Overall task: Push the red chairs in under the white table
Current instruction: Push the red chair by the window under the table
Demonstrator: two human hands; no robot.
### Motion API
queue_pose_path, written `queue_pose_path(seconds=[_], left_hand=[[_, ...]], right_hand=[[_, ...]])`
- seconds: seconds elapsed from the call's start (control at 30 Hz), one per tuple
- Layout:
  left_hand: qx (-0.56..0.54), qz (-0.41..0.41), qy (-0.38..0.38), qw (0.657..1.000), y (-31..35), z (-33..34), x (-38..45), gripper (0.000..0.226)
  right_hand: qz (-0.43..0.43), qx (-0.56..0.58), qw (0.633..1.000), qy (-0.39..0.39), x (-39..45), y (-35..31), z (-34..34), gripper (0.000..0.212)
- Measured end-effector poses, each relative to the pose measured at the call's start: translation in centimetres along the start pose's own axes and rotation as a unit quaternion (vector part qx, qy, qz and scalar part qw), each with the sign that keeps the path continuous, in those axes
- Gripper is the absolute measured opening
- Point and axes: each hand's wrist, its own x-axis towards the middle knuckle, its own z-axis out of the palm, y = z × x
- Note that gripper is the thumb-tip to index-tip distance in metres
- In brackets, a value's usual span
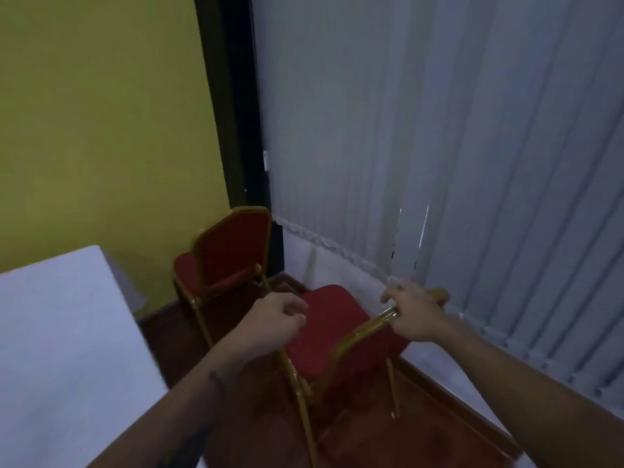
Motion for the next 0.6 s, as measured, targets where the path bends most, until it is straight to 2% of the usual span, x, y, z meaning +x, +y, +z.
queue_pose_path(seconds=[0.1,0.27,0.4,0.47,0.53,0.6], left_hand=[[0.01,-0.01,-0.01,1.0,2.1,3.9,4.1,0.03],[0.033,-0.034,-0.068,0.997,3.9,9.9,9.9,0.036],[0.083,-0.051,-0.114,0.989,2.9,14.9,13.5,0.066],[0.098,-0.063,-0.145,0.982,2.0,16.7,14.8,0.077],[0.12,-0.07,-0.154,0.978,1.2,17.6,16.4,0.068],[0.128,-0.08,-0.161,0.975,0.9,17.8,17.8,0.056]], right_hand=[[-0.001,-0.047,0.999,-0.021,2.4,3.8,0.9,0.045],[-0.043,-0.027,0.999,-0.006,5.0,7.8,3.7,0.049],[-0.029,0.038,0.999,-0.025,7.6,8.8,3.7,0.037],[-0.01,0.053,0.998,-0.029,8.9,9.3,3.3,0.041],[0.013,0.075,0.997,-0.015,10.0,9.6,3.2,0.042],[0.032,0.095,0.995,-0.006,10.7,9.8,3.4,0.031]])
